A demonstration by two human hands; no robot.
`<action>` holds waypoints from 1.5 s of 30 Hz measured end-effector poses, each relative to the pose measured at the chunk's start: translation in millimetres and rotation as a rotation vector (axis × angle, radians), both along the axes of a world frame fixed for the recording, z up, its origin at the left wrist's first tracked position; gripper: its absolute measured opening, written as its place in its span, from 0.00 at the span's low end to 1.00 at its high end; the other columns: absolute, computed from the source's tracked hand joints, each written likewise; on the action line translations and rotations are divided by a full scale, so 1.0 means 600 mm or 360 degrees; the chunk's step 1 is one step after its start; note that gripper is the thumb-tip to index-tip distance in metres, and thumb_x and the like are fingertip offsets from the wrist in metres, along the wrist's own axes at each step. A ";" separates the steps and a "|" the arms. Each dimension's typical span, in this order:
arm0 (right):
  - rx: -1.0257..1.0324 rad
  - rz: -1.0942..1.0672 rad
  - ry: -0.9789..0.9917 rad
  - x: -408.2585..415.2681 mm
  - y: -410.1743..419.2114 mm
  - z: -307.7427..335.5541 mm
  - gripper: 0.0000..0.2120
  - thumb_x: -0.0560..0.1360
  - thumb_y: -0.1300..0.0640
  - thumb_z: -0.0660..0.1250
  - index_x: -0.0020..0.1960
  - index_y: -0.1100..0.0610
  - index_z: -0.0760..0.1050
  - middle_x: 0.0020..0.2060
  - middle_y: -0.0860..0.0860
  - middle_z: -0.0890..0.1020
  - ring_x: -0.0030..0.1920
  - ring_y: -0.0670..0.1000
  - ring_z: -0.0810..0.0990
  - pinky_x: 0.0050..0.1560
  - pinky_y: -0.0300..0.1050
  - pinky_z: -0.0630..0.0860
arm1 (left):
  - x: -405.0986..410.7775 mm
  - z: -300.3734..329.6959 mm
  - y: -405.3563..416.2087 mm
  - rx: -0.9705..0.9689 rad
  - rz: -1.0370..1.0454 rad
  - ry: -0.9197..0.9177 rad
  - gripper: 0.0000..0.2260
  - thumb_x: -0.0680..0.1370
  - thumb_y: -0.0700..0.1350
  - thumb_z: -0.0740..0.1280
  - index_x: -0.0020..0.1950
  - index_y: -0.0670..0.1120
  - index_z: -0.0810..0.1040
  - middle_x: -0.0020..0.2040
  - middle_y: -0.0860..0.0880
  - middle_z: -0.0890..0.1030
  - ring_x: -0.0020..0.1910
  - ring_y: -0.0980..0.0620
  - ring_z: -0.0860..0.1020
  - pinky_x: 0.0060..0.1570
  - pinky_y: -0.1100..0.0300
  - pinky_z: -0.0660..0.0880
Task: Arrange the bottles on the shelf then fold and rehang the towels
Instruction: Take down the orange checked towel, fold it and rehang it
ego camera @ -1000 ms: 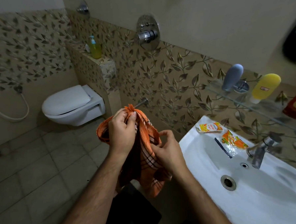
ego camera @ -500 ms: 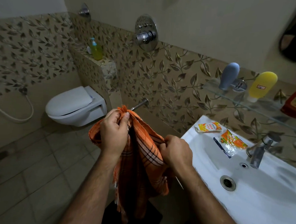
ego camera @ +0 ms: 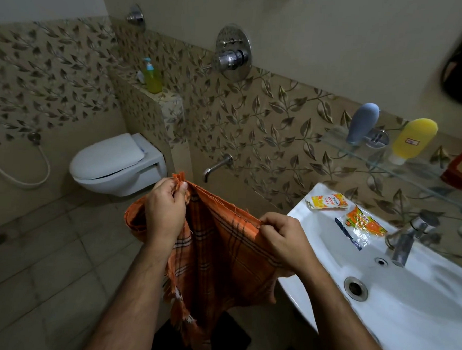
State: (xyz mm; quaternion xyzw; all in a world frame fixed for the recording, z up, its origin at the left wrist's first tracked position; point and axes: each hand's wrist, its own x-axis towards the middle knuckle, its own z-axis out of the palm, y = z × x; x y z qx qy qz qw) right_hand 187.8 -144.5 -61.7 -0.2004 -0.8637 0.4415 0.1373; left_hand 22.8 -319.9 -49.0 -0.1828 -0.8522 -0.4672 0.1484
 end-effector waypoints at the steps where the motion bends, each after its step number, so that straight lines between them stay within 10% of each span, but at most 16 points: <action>1: -0.0033 0.0013 0.0022 0.000 -0.002 0.000 0.10 0.72 0.50 0.62 0.39 0.50 0.80 0.33 0.45 0.82 0.38 0.45 0.80 0.41 0.51 0.79 | -0.003 0.000 -0.001 -0.0021 0.0010 -0.0003 0.12 0.79 0.42 0.65 0.36 0.46 0.71 0.37 0.53 0.72 0.38 0.52 0.73 0.40 0.59 0.65; 5: 0.0165 0.0144 -0.0139 -0.001 -0.006 0.005 0.14 0.71 0.39 0.71 0.46 0.50 0.82 0.37 0.45 0.84 0.40 0.43 0.82 0.42 0.47 0.79 | -0.018 -0.005 -0.006 -0.0084 0.0027 -0.0042 0.13 0.79 0.42 0.66 0.35 0.43 0.71 0.36 0.51 0.72 0.37 0.49 0.73 0.38 0.57 0.66; 21: 0.0272 -0.0066 -0.0151 -0.027 -0.040 0.011 0.12 0.77 0.48 0.67 0.38 0.53 0.78 0.31 0.47 0.81 0.36 0.47 0.79 0.39 0.52 0.77 | -0.079 -0.056 -0.038 -0.0329 -0.0188 -0.0374 0.12 0.78 0.45 0.66 0.35 0.43 0.74 0.35 0.46 0.77 0.38 0.46 0.76 0.37 0.53 0.71; 28: 0.0563 -0.0007 -0.0251 -0.058 -0.065 0.022 0.18 0.77 0.49 0.65 0.31 0.50 0.65 0.26 0.46 0.71 0.32 0.49 0.72 0.33 0.50 0.68 | -0.048 -0.037 -0.042 0.0012 -0.1195 -0.0871 0.10 0.79 0.37 0.66 0.59 0.44 0.80 0.40 0.53 0.82 0.32 0.57 0.77 0.35 0.59 0.75; 33: 0.0678 0.0110 -0.0285 -0.074 -0.074 0.033 0.10 0.76 0.48 0.63 0.39 0.52 0.73 0.32 0.48 0.78 0.37 0.52 0.77 0.35 0.51 0.72 | -0.023 -0.029 -0.019 -0.0062 -0.1685 -0.0864 0.05 0.78 0.39 0.67 0.50 0.45 0.82 0.64 0.59 0.76 0.50 0.50 0.76 0.49 0.61 0.75; 39: 0.0740 0.0172 -0.0303 -0.074 -0.077 0.041 0.10 0.77 0.48 0.62 0.41 0.53 0.74 0.33 0.46 0.77 0.37 0.51 0.76 0.37 0.53 0.74 | -0.027 -0.042 -0.002 -0.0148 -0.1548 -0.0575 0.09 0.78 0.40 0.67 0.38 0.42 0.77 0.37 0.53 0.76 0.33 0.57 0.76 0.36 0.54 0.75; 45: 0.0562 0.0006 -0.0390 -0.068 -0.074 0.049 0.10 0.76 0.47 0.67 0.41 0.52 0.75 0.34 0.46 0.77 0.38 0.48 0.76 0.39 0.50 0.72 | -0.011 -0.040 0.017 -0.0114 -0.1317 -0.0073 0.09 0.78 0.42 0.66 0.39 0.50 0.72 0.38 0.56 0.72 0.38 0.58 0.74 0.39 0.62 0.71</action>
